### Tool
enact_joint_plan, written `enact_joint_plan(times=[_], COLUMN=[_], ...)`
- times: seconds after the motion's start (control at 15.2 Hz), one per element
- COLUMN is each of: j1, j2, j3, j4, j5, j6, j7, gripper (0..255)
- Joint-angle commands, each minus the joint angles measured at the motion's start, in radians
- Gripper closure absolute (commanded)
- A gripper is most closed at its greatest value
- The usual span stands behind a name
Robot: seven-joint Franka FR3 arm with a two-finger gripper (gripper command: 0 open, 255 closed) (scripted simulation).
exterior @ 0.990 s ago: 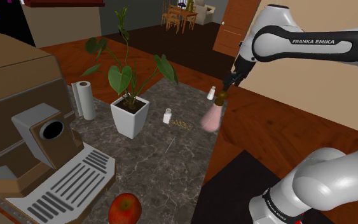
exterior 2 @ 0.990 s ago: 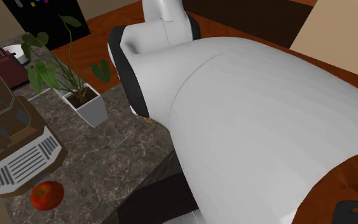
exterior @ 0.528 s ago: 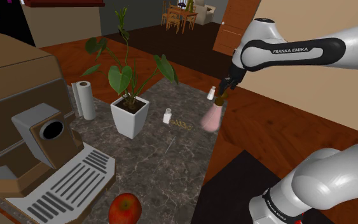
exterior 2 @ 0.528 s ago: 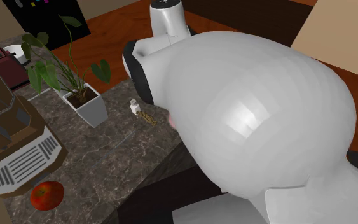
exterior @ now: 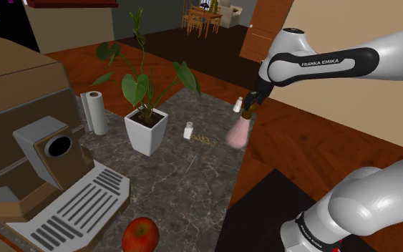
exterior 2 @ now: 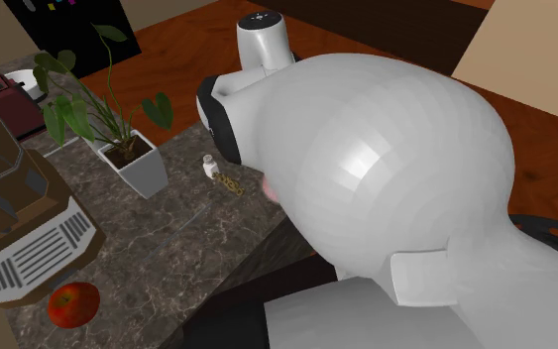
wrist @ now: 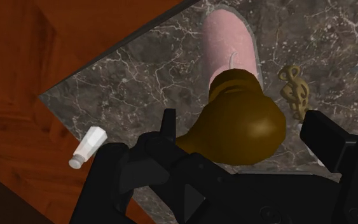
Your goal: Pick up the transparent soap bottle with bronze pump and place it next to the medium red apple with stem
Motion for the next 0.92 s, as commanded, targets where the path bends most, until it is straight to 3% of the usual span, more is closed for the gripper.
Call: enact_joint_plan(times=[0.0,0.13,0.2,0.86], j1=[0.000,0.000,0.000,0.000], j2=[0.000,0.000,0.000,-0.004], j3=[0.000,0.000,0.000,0.000], j4=[0.000,0.000,0.000,0.009], j5=[0.000,0.000,0.000,0.001], j6=[0.001,0.001,0.001,-0.013], j7=[0.000,0.000,0.000,-0.002], gripper=[0,0,255,255])
